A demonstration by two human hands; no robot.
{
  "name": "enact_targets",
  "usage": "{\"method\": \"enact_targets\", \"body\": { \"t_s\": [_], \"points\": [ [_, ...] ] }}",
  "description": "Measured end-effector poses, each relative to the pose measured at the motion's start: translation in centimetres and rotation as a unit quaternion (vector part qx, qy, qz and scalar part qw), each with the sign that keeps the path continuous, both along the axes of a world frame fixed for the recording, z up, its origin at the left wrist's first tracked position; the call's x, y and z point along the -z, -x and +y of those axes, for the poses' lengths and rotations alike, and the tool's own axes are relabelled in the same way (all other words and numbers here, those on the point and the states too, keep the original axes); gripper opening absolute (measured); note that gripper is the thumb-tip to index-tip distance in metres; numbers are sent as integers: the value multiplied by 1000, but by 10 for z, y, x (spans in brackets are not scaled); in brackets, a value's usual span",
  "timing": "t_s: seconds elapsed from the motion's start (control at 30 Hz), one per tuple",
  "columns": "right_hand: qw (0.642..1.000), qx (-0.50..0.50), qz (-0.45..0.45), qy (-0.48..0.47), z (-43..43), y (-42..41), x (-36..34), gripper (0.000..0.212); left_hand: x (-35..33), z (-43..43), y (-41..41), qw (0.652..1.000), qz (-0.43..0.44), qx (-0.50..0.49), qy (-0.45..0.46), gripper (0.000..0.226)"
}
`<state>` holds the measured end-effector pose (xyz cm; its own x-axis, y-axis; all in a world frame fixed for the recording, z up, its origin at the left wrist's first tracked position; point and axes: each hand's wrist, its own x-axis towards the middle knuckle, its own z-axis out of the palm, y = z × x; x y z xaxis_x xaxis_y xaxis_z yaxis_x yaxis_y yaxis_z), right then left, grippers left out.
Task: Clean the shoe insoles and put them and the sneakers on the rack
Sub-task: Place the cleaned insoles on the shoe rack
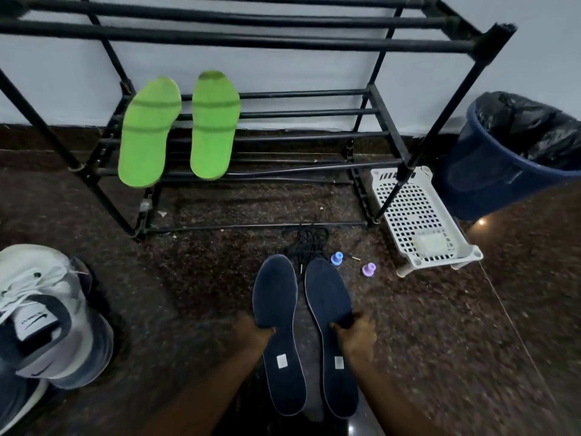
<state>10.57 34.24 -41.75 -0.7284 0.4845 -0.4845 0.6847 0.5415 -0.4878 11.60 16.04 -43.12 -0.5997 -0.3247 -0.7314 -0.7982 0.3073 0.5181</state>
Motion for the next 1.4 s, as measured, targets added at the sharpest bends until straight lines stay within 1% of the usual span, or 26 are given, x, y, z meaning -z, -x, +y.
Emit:
{"method": "enact_targets", "body": {
  "t_s": [0.03,0.07,0.1,0.13,0.2,0.23,0.27,0.3,0.33,0.37,0.43,0.47,0.5,0.57,0.67,0.77,0.87,0.9,0.93,0.97,1.0,1.03,1.13,1.23,1.3,1.4],
  "points": [
    [1000,3,-5,0,0,0,1,58,28,-3,1,1000,-10,5,10,65],
    [1000,5,-9,1,0,1,2,59,49,-5,1,999,-13,14,28,71],
    [1000,7,-12,4,0,2,3,59,62,-7,3,999,-15,22,40,73],
    [1000,6,-14,9,0,2,3,58,56,-5,3,998,-16,31,52,72],
    [1000,10,-8,24,0,2,4,55,20,2,3,998,6,47,50,56],
    [999,13,-5,31,1,2,4,53,11,5,3,998,20,50,39,39],
    [999,17,-4,37,2,2,4,51,2,7,3,997,28,66,29,16],
    [999,20,-6,44,3,1,4,48,-1,9,2,997,37,70,20,11],
    [998,22,-6,52,5,1,4,44,-2,9,1,996,46,71,27,25],
    [998,21,-5,63,7,1,3,40,-7,9,1,996,62,61,32,29],
    [996,16,3,90,10,0,-5,26,-21,7,-1,997,70,29,28,11],
    [995,11,6,97,13,0,-9,15,-27,6,-2,997,74,12,20,8],
    [995,6,10,99,13,-1,-15,8,-31,4,-1,996,87,0,12,12],
    [994,11,33,105,15,-2,-27,28,-47,2,1,994,106,-7,-1,24],
    [993,3,61,98,16,-1,-52,32,-76,-4,5,990,138,-8,2,28],
    [986,1,118,115,16,6,-87,37,-110,-7,8,983,181,4,2,27],
    [976,-3,160,147,16,18,-121,35,-143,-8,16,975,223,19,-2,18],
    [973,-3,170,159,17,23,-130,26,-153,-9,19,972,234,14,-6,16],
    [968,1,184,172,17,27,-140,10,-165,-9,23,969,245,6,-12,16],
    [963,12,200,182,17,33,-149,4,-175,-10,27,966,256,-2,-18,17],
    [957,25,217,190,17,38,-158,12,-184,-11,33,963,267,-10,-26,17],
    [951,34,233,198,17,44,-170,13,-196,-11,40,959,280,-19,-33,18],
    [940,29,271,205,15,66,-206,10,-222,-15,63,947,315,-44,-36,19],
    [929,27,311,199,9,99,-236,15,-238,-21,94,937,337,-81,-38,18],
    [926,31,322,196,5,126,-246,19,-243,-25,116,931,349,-102,-43,15],
    [921,47,320,218,-5,164,-250,18,-246,-31,149,923,362,-125,-33,19]
  ]
}}
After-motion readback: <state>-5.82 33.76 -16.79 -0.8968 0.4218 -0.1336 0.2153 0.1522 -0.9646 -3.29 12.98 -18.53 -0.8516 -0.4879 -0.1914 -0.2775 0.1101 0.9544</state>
